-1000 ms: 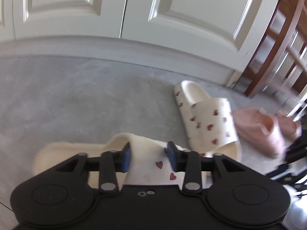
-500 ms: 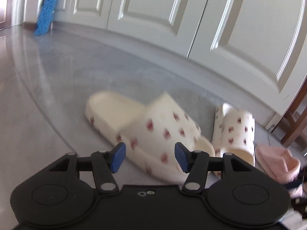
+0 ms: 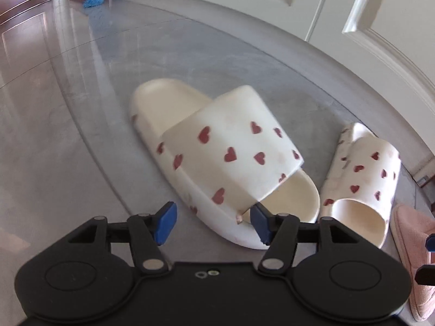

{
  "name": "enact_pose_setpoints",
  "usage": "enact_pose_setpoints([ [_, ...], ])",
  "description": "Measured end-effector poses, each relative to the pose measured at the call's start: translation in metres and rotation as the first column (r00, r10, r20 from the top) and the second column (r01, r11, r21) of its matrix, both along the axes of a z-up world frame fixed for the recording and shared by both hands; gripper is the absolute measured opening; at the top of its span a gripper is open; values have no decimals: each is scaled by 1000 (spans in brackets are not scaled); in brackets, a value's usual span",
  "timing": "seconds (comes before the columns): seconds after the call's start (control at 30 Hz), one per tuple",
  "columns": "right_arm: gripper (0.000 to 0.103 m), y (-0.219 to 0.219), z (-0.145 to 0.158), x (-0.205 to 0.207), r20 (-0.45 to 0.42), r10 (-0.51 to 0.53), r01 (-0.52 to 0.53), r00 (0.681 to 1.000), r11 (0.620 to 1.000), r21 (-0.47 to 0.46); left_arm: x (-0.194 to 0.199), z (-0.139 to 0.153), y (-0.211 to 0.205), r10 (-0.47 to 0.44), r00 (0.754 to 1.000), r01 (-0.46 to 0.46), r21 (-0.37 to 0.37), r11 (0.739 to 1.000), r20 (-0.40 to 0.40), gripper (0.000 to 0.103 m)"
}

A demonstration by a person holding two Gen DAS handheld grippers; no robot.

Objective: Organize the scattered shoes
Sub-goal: 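Grasp a white slide with the left tool and align it beside its mate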

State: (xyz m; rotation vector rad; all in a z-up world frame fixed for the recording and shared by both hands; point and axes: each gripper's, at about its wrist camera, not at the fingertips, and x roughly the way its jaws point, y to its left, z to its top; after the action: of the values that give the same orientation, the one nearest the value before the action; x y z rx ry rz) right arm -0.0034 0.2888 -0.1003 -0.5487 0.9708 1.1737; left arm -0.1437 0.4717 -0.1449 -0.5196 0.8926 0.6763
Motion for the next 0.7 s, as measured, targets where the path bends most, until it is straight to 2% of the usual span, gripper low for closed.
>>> enact_pose_setpoints([
  [0.1, 45, 1, 3, 2, -7, 20, -20, 1000, 1000, 18, -10, 2, 15, 29, 999, -30, -37, 999, -26, 62],
  [0.17, 45, 1, 5, 3, -11, 32, -31, 999, 999, 32, -10, 2, 23, 9, 999, -10, -31, 999, -45, 70],
  [0.23, 45, 1, 7, 4, -15, 44, -43, 999, 998, 47, -11, 2, 31, -28, 998, 27, -20, 999, -54, 76],
  [0.3, 47, 0, 9, 5, -6, 77, -77, 997, 995, 61, -10, 2, 39, -70, 995, 70, 0, 998, -67, 78],
  [0.37, 48, -2, 4, 7, 3, 125, -124, 992, 990, 65, -3, 3, 42, -137, 986, 143, 53, 988, -93, 78],
  [0.47, 48, -2, -6, 11, -20, 155, -153, 988, 986, 58, 12, 5, 43, -252, 953, 277, 153, 948, -166, 78],
  [0.53, 48, -4, -10, 12, -14, 175, -174, 985, 983, 57, 22, 7, 38, -310, 920, 367, 246, 897, -240, 78],
  [0.6, 48, -7, -12, 10, 2, 196, -196, 981, 978, 67, 31, 7, 35, -354, 892, 434, 309, 846, -283, 78],
  [0.67, 48, -10, -13, 9, 18, 206, -207, 978, 975, 77, 37, 6, 35, -384, 876, 469, 335, 817, -292, 78],
  [0.7, 48, -13, -14, 9, 18, 204, -204, 979, 976, 80, 42, 5, 35, -407, 863, 497, 356, 792, -299, 78],
])
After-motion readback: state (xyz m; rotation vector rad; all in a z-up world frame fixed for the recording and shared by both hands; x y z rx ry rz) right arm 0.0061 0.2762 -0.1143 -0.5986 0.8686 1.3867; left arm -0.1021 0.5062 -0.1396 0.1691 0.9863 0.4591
